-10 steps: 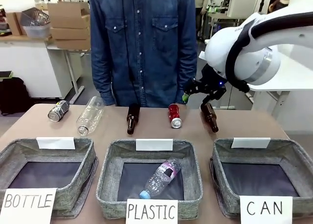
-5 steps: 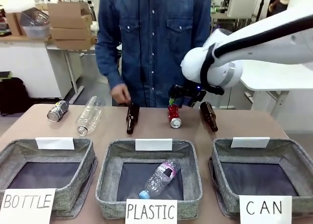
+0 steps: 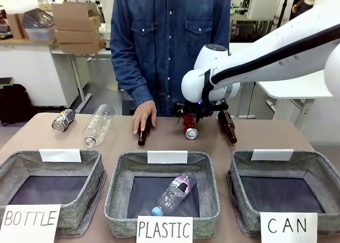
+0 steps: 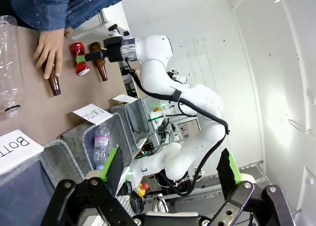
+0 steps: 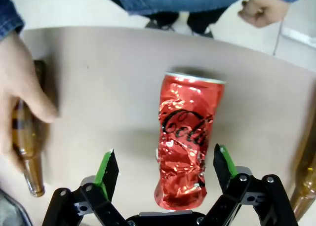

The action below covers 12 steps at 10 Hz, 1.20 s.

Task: Sort the can waste into the basket.
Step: Pick up the can waste from the table and place it in the right Fabric basket.

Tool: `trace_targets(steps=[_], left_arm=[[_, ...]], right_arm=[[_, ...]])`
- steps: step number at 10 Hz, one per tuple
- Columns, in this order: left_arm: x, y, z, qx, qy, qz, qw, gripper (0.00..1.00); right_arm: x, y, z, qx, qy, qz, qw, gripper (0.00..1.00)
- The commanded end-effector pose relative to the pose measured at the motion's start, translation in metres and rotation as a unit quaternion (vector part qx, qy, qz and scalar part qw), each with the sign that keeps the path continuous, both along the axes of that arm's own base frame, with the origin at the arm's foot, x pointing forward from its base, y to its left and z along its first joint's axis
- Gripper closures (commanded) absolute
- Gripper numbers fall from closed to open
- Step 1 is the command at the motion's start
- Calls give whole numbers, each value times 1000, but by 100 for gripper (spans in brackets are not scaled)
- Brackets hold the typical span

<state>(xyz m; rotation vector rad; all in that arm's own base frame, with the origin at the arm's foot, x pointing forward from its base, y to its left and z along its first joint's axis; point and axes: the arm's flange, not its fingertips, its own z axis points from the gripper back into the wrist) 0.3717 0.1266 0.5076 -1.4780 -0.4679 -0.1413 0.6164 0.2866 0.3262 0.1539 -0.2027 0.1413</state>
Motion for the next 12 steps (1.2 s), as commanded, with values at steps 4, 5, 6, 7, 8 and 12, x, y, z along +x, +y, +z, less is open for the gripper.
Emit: trace_targets(steps=[4, 5, 6, 7, 8, 12], left_arm=[[-1, -1, 2, -9, -12, 0, 1000, 0], [-1, -1, 2, -9, -12, 0, 1000, 0], [-1, -1, 2, -9, -12, 0, 1000, 0], [-1, -1, 2, -9, -12, 0, 1000, 0], [-1, -1, 2, -9, -12, 0, 1000, 0], [-1, -1, 2, -9, -12, 0, 1000, 0]], right_arm=[[5, -33, 13, 33, 12, -46, 998, 0], [-1, -51, 18, 22, 9, -69, 997, 0], [-8, -73, 23, 52, 22, -72, 996, 0], [-18, -99, 30, 105, 33, -70, 991, 0], [-33, -131, 39, 165, 37, -81, 982, 0], [-67, -196, 38, 246, 36, -117, 962, 0]])
